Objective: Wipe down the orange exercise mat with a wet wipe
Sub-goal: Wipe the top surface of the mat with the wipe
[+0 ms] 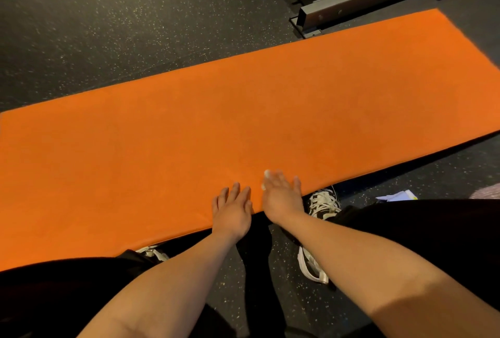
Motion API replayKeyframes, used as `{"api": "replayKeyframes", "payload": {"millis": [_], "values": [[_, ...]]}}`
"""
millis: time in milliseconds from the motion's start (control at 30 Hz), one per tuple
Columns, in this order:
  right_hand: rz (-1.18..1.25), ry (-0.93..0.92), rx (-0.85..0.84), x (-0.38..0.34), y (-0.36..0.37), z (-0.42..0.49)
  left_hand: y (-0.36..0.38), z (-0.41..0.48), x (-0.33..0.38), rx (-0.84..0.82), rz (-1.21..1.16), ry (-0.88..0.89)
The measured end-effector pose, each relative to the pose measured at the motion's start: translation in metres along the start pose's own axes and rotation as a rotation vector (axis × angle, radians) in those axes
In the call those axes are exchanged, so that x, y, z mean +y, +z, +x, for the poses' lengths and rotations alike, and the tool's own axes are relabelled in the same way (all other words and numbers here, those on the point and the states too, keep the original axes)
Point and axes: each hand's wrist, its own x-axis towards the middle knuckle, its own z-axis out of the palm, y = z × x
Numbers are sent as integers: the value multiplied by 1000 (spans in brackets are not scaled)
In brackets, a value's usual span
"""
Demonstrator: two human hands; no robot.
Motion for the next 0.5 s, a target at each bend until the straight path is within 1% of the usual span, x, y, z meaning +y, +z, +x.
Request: {"api": "replayKeyframes", "payload": {"millis": [67,100,133,233,300,367,433,500], "values": [[44,162,-11,8,-5,4,0,-1,-1,0,-24,-1],[50,173,-25,6,-4,3,0,-1,-1,5,-55,-4],[57,140,-37,1,-1,0,1,-1,-2,14,-99,-9],[99,-61,-107,-18,10,-15,4,-1,-3,50,-233,-21],[172,-107,-118,-19,9,-16,4,-2,-3,67,-260,-32],[313,-82,-63,-15,5,-14,-1,-1,2,90,-280,-55],[557,-58,9,-14,-2,-13,-11,4,13,105,-337,-76],[814,-49,26,-20,-11,-16,-20,9,23,86,-412,-63]]}}
